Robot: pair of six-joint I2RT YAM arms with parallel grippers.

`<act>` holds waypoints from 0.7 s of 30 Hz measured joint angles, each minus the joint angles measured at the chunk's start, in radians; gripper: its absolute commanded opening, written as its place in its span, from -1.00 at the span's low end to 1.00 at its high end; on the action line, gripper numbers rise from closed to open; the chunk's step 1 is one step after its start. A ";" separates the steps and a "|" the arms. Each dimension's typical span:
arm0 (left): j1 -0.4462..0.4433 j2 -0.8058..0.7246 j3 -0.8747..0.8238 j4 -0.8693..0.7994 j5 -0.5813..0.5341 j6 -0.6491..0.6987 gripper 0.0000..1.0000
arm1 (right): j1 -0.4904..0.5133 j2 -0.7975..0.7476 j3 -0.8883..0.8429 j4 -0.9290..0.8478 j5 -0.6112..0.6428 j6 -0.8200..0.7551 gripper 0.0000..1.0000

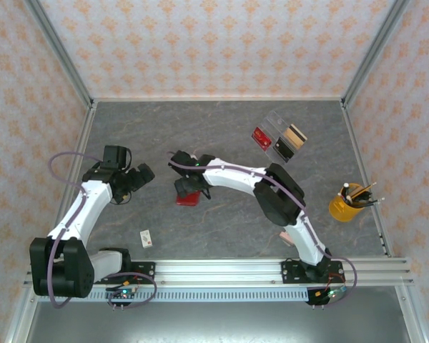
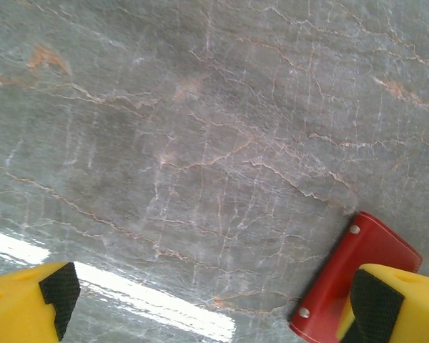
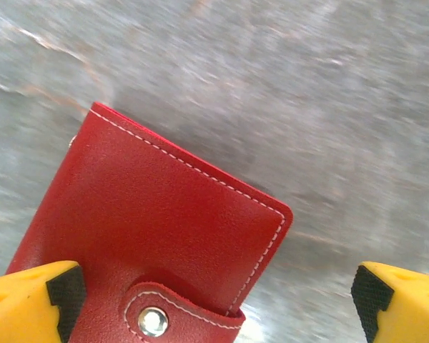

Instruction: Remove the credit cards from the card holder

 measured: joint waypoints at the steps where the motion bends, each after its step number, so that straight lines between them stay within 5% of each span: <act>1: 0.000 0.005 -0.004 0.008 0.016 0.000 1.00 | -0.013 -0.024 -0.035 0.003 0.001 -0.027 0.94; 10: -0.019 0.066 -0.029 0.099 0.163 -0.004 0.98 | -0.113 -0.193 -0.231 0.035 -0.086 -0.003 0.89; 16: -0.132 0.156 -0.032 0.204 0.254 -0.040 0.81 | -0.108 -0.281 -0.291 0.108 -0.150 0.224 0.40; 21: -0.206 0.254 -0.033 0.308 0.344 -0.084 0.53 | -0.109 -0.277 -0.320 0.140 -0.167 0.309 0.28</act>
